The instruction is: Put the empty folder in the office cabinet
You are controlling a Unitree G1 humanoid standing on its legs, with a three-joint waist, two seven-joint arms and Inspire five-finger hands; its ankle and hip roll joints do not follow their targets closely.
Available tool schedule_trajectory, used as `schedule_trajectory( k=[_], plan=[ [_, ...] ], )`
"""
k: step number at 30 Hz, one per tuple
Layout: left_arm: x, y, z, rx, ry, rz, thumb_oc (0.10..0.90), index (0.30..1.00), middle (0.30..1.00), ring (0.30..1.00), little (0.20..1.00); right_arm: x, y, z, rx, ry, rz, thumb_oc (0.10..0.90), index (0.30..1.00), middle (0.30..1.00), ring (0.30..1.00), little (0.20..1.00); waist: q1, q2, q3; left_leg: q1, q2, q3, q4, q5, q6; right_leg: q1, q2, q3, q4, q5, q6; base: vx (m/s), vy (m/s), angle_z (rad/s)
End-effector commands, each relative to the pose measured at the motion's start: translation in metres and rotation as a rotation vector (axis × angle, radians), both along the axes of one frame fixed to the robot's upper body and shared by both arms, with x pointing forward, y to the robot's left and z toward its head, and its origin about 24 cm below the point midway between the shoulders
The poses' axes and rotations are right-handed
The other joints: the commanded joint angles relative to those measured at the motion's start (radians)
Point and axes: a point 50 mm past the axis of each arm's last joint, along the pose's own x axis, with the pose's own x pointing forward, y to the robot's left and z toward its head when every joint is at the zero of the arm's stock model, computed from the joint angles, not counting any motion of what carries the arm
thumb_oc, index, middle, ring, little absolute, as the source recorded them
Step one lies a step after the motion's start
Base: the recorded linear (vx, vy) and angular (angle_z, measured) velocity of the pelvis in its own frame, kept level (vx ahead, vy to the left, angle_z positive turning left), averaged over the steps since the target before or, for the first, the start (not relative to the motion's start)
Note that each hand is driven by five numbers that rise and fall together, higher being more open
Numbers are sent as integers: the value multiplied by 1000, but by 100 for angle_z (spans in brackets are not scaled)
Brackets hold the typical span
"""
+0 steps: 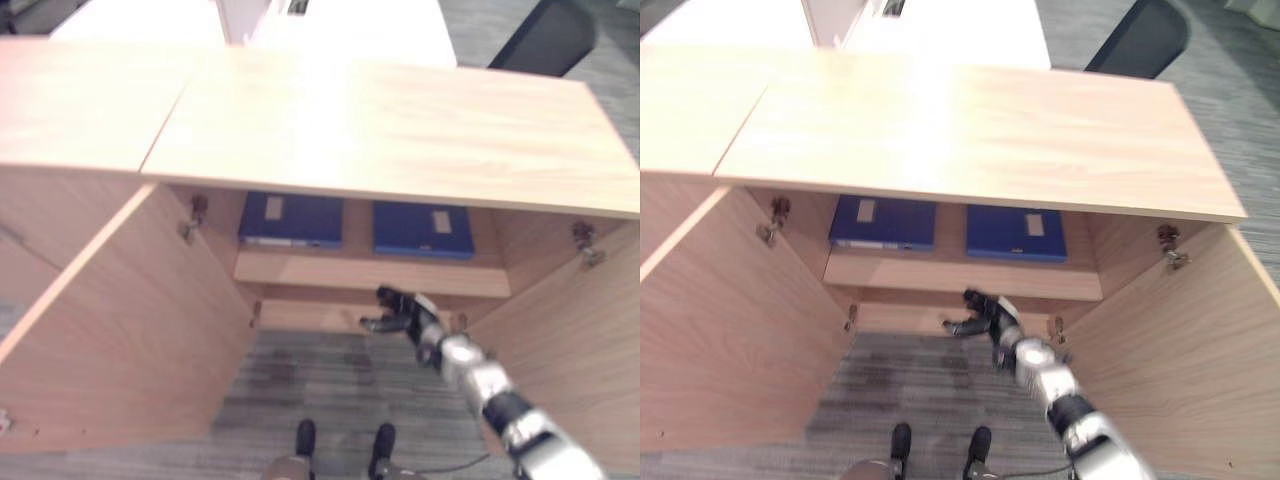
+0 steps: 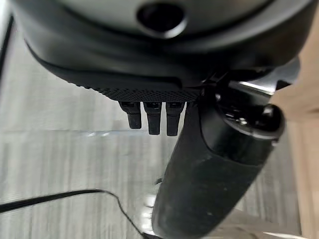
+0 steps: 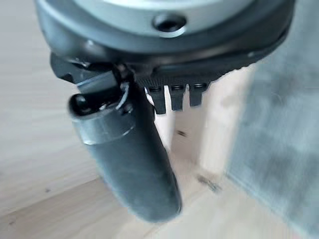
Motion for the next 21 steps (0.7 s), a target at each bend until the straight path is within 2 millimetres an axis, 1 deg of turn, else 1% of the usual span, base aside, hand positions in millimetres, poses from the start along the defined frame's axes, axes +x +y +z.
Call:
schedule_trajectory(
  k=[1, 2, 3, 6, 8, 9, 11, 13, 16, 17, 18, 21],
  plan=[
    [-25, 7, -1, 55, 112, -24, 800, 900, 900, 900, 900, 26, -11, 30, 46, -168, -43, 800, 900, 900, 900, 900, -13, 5, -37, 14, 26, -44, -10, -59, -25, 66, 10, -50, 8, -91, 62, 102, 79, -21],
    [-19, 2, -2, 45, 102, -46, 800, 900, 900, 900, 900, 4, -15, 5, 16, -70, -59, 800, 900, 900, 900, 900, -30, 4, -58, 38, 24, -29, -11, -73, -22, 78, 12, -38, 7, -93, 64, 88, 69, -26],
    [-16, -1, -3, 41, 93, -60, 800, 900, 900, 900, 900, -8, -16, -5, -3, -25, -61, 800, 900, 900, 900, 900, -38, 4, -67, 50, 25, -21, -12, -79, -20, 83, 13, -30, 7, -94, 65, 107, 84, -22],
    [-3, -8, -3, 30, 63, -121, 800, 900, 900, 900, 900, -34, -20, -29, -37, 95, -72, 800, 900, 900, 900, 900, -61, 4, -89, 73, 24, -5, -15, -91, -15, 88, 17, -11, 7, -92, 67, 55, 48, -35],
    [7, -13, -3, 26, 45, -170, 800, 900, 900, 900, 900, -53, -29, -45, -65, 186, -129, 800, 900, 900, 900, 900, -81, 3, -101, 89, 23, 10, -18, -98, -12, 93, 19, 4, 7, -89, 70, 47, 48, -48],
    [10, -15, -3, 24, 38, -185, 800, 900, 900, 900, 900, -59, -33, -50, -69, 217, -160, 800, 900, 900, 900, 900, -88, 4, -103, 96, 23, 16, -18, -102, -10, 94, 18, 10, 7, -87, 70, 26, 48, -30],
    [16, -18, -3, 24, 27, -213, 800, 900, 900, 900, 900, -71, -42, -58, -60, 272, -255, 800, 900, 900, 900, 900, -110, 5, -108, 109, 24, 37, -17, -110, -6, 93, 20, 28, 7, -81, 74, 16, 49, -33],
    [15, -21, -4, 19, 37, -230, 800, 900, 900, 900, 900, -85, -57, -65, -68, 325, -356, 800, 900, 900, 900, 900, -134, 6, -111, 118, 24, 59, -17, -118, -1, 86, 21, 51, 7, -69, 78, 1, 48, -39],
    [4, -20, -6, 22, 85, -235, 800, 900, 900, 900, 900, -102, -82, -70, -147, 386, -471, 800, 900, 900, 900, 900, -167, 5, -120, 131, 24, 102, -18, -130, 6, 71, 26, 85, 10, -55, 84, 5, 33, -38],
    [4, -20, -6, 22, 84, -235, 800, 900, 900, 900, 900, -101, -82, -70, -147, 385, -471, 800, 900, 900, 900, 900, -165, 5, -120, 132, 24, 103, -18, -130, 6, 71, 27, 87, 10, -55, 84, 18, 38, -75],
    [-4, -18, -6, 28, 114, -228, 800, 900, 900, 900, 900, -110, -100, -70, -213, 413, -521, 800, 900, 900, 900, 900, -186, 4, -124, 141, 23, 127, -18, -139, 12, 62, 28, 107, 12, -50, 87, 10, 33, -75],
    [-13, -16, -7, 28, 144, -213, 800, 900, 900, 900, 900, -117, -123, -65, -271, 407, -592, 800, 900, 900, 900, 900, -212, 3, -124, 150, 23, 158, -17, -147, 17, 52, 34, 133, 15, -46, 92, -1, 33, -49]
  ],
)
